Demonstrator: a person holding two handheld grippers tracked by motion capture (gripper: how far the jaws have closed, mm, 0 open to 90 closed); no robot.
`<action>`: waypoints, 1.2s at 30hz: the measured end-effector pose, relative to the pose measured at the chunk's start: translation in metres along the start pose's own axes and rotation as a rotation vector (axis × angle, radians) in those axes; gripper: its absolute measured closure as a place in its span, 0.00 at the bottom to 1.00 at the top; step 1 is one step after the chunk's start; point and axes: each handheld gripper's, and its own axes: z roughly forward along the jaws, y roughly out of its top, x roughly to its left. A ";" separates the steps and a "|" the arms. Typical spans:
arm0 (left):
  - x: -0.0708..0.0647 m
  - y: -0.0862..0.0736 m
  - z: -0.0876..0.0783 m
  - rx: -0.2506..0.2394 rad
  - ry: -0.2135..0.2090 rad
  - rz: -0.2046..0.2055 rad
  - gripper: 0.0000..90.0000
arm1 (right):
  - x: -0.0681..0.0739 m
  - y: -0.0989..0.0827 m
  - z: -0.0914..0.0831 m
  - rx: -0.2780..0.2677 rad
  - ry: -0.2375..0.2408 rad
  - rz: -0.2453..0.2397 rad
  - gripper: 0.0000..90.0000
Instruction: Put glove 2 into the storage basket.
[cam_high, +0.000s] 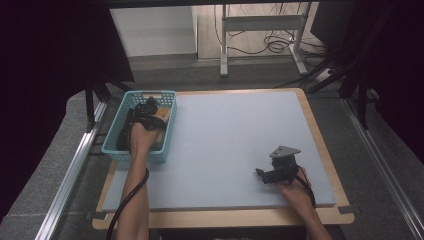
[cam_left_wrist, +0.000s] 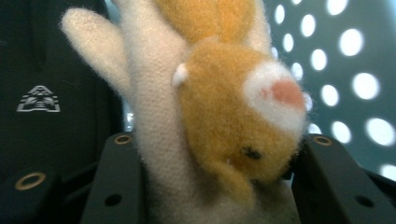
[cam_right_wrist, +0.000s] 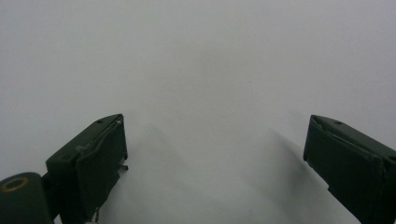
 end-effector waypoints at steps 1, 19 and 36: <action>0.000 0.000 0.002 0.008 -0.010 0.001 0.57 | 0.000 0.000 0.000 0.000 0.000 0.000 0.06; 0.015 0.001 -0.044 -0.079 -0.055 0.003 0.17 | 0.000 0.000 0.000 -0.001 -0.001 -0.003 0.06; 0.027 -0.006 -0.006 -0.001 0.087 -0.041 0.79 | 0.000 0.000 0.000 0.000 0.001 0.001 0.06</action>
